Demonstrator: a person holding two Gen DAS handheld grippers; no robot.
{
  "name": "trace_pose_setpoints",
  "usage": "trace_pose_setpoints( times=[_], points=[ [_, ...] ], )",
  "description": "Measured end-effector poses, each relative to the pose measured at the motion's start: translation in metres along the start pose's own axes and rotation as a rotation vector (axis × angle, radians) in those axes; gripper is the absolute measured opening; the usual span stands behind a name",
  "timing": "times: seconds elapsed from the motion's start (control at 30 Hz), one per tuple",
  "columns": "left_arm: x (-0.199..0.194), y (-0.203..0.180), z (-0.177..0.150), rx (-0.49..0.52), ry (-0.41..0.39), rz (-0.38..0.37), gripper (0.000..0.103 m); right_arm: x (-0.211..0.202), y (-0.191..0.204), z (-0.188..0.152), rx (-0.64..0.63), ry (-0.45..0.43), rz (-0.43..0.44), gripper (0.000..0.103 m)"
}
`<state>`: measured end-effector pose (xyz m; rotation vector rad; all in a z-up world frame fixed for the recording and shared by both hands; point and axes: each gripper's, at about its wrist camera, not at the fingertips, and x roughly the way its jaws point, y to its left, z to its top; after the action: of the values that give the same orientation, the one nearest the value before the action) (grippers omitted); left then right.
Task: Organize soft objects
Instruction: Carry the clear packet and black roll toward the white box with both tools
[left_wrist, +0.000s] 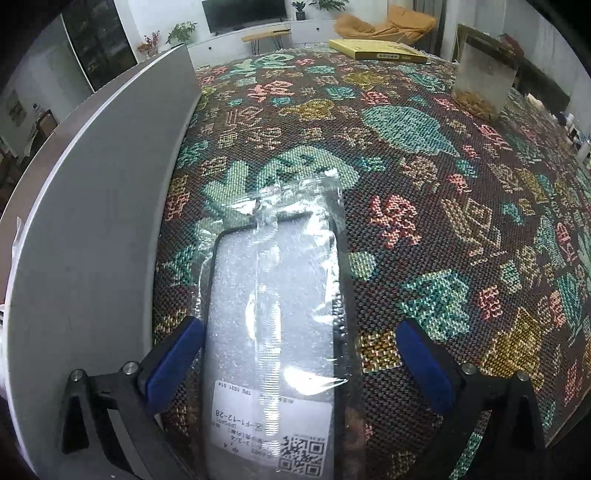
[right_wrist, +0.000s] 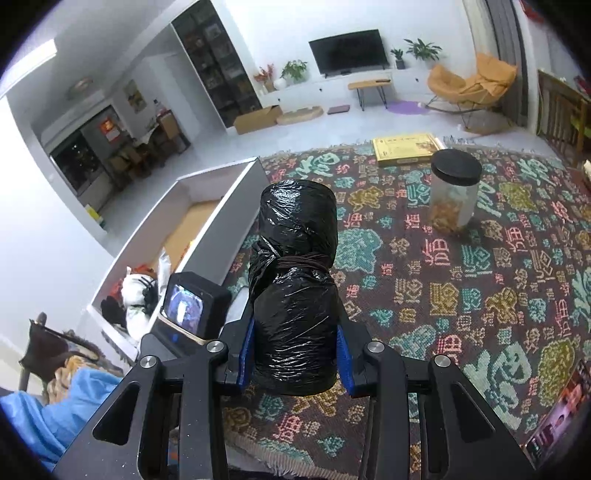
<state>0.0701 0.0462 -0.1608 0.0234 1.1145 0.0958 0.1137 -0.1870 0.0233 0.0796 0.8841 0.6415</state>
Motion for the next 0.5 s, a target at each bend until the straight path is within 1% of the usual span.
trace_pose_setpoints(
  times=[0.03, 0.07, 0.1, 0.13, 0.17, 0.2, 0.23, 0.27, 0.3, 0.33, 0.37, 0.4, 0.43, 0.5],
  points=[
    [-0.001, 0.001, 0.001, -0.006, 0.005, -0.013, 0.102, -0.002, -0.001, 0.0, 0.004, -0.001, 0.0, 0.039],
    [-0.006, 0.005, 0.0, -0.035, 0.013, -0.061, 0.101, -0.002, -0.002, -0.001, 0.006, -0.002, -0.001, 0.039],
    [-0.015, 0.011, -0.001, -0.08, 0.003, -0.167, 0.101, -0.004, -0.003, -0.001, 0.006, -0.004, -0.003, 0.039],
    [-0.023, 0.018, -0.003, -0.125, -0.017, -0.337, 0.094, -0.005, -0.004, -0.002, 0.006, -0.006, -0.006, 0.039],
    [-0.026, 0.021, -0.005, -0.144, -0.017, -0.493, 0.092, -0.005, -0.005, -0.002, 0.007, -0.007, -0.008, 0.039],
    [-0.025, 0.017, -0.007, -0.122, 0.002, -0.526, 0.092, -0.006, -0.006, -0.002, 0.009, -0.008, -0.009, 0.039],
    [-0.023, 0.013, -0.007, -0.089, 0.01, -0.484, 0.092, -0.005, -0.008, -0.002, 0.016, -0.009, -0.01, 0.039],
    [-0.023, 0.009, -0.008, -0.049, 0.001, -0.401, 0.092, -0.006, -0.009, -0.002, 0.019, -0.01, -0.01, 0.039],
    [-0.025, 0.008, -0.009, -0.038, -0.012, -0.355, 0.092, -0.007, -0.009, -0.003, 0.022, -0.012, -0.01, 0.039],
    [-0.029, 0.009, -0.009, -0.034, -0.032, -0.333, 0.092, -0.008, -0.009, -0.003, 0.023, -0.015, -0.011, 0.039],
    [-0.036, 0.008, -0.01, -0.021, -0.058, -0.331, 0.093, -0.008, -0.008, -0.004, 0.022, -0.015, -0.012, 0.039],
    [-0.041, 0.005, -0.01, 0.016, -0.08, -0.318, 0.095, -0.009, -0.008, -0.005, 0.021, -0.014, -0.013, 0.039],
    [-0.045, -0.001, -0.012, 0.079, -0.092, -0.295, 0.102, -0.009, -0.008, -0.005, 0.021, -0.012, -0.015, 0.039],
    [-0.043, -0.014, -0.015, 0.177, -0.072, -0.27, 0.103, -0.008, -0.009, -0.004, 0.023, -0.01, -0.019, 0.039]
  ],
)
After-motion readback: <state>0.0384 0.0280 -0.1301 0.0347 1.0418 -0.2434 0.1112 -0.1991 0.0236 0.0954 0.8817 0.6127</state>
